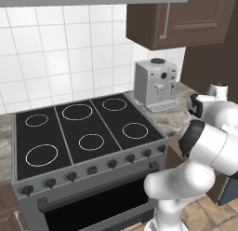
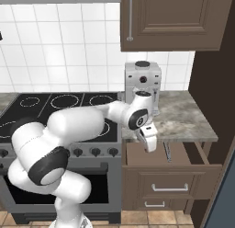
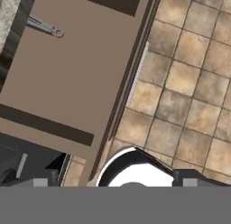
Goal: Take the tongs from the drawer on the left and place them on the dining counter next to the tray containing the kebab skewer.
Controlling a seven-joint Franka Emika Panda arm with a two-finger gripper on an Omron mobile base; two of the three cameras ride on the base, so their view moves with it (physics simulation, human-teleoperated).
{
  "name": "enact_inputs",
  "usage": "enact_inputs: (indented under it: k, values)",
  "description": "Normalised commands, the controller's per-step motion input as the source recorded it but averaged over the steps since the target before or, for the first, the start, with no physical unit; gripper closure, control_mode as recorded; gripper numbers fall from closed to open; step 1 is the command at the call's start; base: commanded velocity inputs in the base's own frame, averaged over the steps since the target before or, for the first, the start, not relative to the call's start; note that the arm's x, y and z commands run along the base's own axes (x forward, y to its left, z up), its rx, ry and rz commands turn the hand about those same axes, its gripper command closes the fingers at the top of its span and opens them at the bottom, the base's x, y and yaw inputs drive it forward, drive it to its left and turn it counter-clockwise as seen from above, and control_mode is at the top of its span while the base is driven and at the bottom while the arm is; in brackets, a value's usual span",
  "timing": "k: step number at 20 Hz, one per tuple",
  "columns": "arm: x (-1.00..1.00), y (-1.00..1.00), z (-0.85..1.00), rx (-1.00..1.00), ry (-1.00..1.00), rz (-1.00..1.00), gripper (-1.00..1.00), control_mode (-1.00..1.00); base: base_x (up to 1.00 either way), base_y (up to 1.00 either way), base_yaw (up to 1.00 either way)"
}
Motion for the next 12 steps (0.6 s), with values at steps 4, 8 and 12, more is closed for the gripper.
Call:
enact_inputs:
  k: [4, 8, 12]
  values:
    - [0.19, -0.58, -0.21, 0.0, -0.05, 0.01, -1.0, -1.0, 0.0, 0.0, 0.0]
    - [0.45, -0.4, -0.19, 0.0, 0.0, 0.05, -1.0, -1.0, 0.0, 0.0, 0.0]
    - [0.36, -0.58, -0.27, 0.0, 0.0, 0.08, -1.0, -1.0, 0.0, 0.0, 0.0]
